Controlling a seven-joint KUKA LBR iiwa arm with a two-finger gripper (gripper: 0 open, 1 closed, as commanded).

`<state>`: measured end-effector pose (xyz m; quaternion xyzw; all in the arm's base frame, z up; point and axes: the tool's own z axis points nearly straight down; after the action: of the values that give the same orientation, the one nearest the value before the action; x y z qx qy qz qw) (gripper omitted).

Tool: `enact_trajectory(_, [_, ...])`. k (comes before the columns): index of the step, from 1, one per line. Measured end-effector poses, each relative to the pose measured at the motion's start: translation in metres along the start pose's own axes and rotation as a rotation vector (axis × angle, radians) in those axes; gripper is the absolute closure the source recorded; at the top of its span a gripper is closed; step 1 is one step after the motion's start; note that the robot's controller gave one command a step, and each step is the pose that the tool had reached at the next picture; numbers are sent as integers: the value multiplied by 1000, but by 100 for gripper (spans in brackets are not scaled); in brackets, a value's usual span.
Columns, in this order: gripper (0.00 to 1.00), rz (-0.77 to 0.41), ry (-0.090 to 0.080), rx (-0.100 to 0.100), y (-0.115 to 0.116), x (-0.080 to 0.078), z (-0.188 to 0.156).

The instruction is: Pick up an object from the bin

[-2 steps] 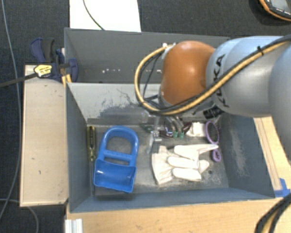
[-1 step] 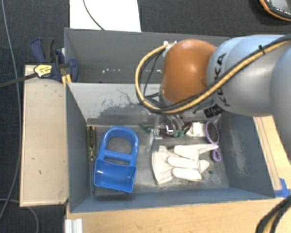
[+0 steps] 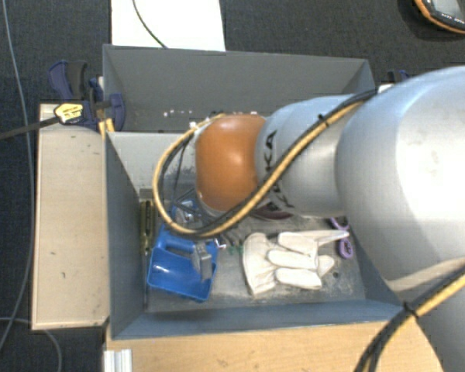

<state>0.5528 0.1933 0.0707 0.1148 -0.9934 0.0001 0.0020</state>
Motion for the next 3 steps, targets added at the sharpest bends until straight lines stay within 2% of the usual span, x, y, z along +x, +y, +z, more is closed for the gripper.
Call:
enact_trajectory(1, [0,-135,-18,1,11,20,-69])
enact_trajectory(2, [0,-150,-4,-2,58,-28,-30])
enact_trajectory(3, [0,53,-16,1,19,-41,0])
